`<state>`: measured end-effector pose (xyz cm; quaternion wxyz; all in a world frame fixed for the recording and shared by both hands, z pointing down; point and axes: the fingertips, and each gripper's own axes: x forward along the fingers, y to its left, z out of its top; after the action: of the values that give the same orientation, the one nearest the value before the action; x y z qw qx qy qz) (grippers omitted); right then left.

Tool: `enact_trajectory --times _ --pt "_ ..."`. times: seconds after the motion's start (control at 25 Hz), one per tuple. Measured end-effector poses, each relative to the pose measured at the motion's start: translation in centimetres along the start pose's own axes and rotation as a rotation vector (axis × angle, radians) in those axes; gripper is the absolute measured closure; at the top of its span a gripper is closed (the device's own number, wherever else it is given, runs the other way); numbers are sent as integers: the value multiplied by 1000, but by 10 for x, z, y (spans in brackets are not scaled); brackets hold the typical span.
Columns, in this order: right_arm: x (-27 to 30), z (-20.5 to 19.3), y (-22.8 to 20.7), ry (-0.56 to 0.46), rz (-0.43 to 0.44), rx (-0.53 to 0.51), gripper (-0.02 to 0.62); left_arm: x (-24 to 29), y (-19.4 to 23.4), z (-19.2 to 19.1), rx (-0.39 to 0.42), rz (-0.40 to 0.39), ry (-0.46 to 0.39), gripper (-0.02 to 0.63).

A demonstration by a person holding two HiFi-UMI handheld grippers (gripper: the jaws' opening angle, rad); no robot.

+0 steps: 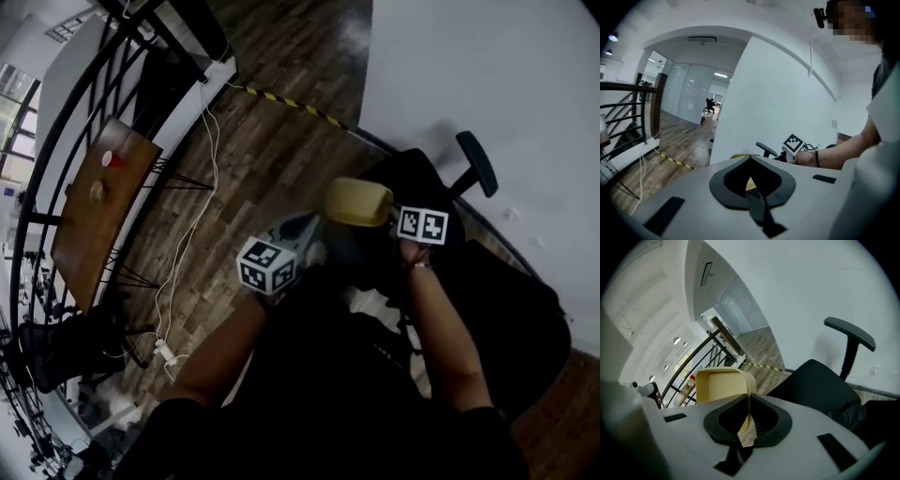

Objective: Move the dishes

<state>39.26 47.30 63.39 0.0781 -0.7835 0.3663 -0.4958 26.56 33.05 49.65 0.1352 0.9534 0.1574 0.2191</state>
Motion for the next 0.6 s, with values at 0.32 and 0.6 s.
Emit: enact_trajectory --times 0.32,0.6 --pt "57 -24 147 146 195 -238 571 -113 44 -21 -93 251 -99 611" --pt "109 -62 264 238 288 -379 571 -219 103 -53 -157 429 -167 611"
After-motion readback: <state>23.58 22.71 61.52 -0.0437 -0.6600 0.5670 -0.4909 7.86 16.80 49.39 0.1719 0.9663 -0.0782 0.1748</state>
